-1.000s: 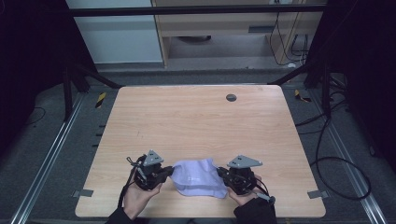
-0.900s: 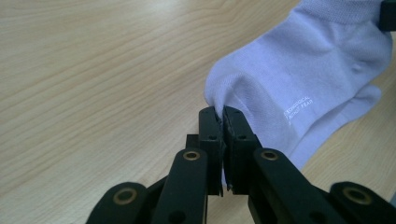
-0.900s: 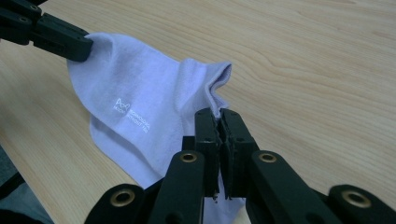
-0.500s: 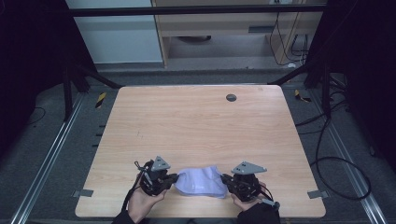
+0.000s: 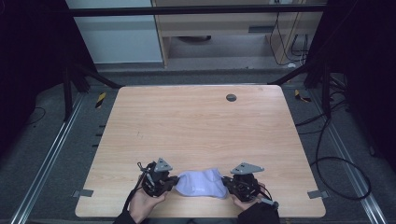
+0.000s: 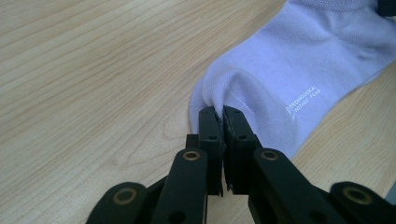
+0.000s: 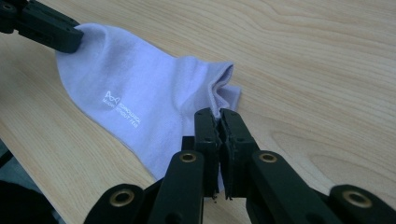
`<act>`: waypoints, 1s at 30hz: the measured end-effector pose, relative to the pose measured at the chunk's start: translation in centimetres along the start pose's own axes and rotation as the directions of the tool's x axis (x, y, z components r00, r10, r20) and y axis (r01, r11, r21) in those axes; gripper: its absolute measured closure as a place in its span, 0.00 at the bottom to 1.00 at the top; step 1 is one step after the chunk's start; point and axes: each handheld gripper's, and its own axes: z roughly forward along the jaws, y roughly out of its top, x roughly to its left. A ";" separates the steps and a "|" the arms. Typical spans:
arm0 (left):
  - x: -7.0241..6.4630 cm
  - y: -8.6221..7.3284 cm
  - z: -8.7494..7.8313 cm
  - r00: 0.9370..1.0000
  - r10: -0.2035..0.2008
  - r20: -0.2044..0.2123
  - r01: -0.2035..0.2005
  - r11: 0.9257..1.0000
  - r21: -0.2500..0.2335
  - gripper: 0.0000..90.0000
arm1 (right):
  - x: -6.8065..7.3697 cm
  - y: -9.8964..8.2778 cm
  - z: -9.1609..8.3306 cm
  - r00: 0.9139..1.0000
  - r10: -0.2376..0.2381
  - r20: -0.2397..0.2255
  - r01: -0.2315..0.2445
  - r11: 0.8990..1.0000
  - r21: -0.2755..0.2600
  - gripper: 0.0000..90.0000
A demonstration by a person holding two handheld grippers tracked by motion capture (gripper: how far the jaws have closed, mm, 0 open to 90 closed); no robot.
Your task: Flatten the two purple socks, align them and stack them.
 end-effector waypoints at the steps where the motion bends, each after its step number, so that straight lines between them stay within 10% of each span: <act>1: 0.0 0.0 0.1 1.000 0.001 -0.001 -0.001 1.000 0.002 0.96 | 0.0 0.0 0.1 1.000 -0.001 0.002 0.001 1.000 0.002 0.96; 9: 0.1 -0.3 0.5 1.000 -0.001 -0.025 0.001 1.000 0.021 0.82 | -0.4 -0.3 0.4 1.000 0.002 0.031 -0.003 0.999 0.034 0.91; 20: -0.6 1.0 -0.8 0.999 0.007 -0.038 -0.012 0.991 -0.135 0.77 | -0.7 0.2 0.3 0.999 -0.030 0.017 0.031 0.996 -0.086 0.89; 30: -2.6 0.6 3.0 0.997 0.074 -0.013 -0.075 0.997 -0.034 0.86 | -0.3 -0.1 3.0 0.997 -0.076 -0.026 0.076 0.997 0.003 0.98</act>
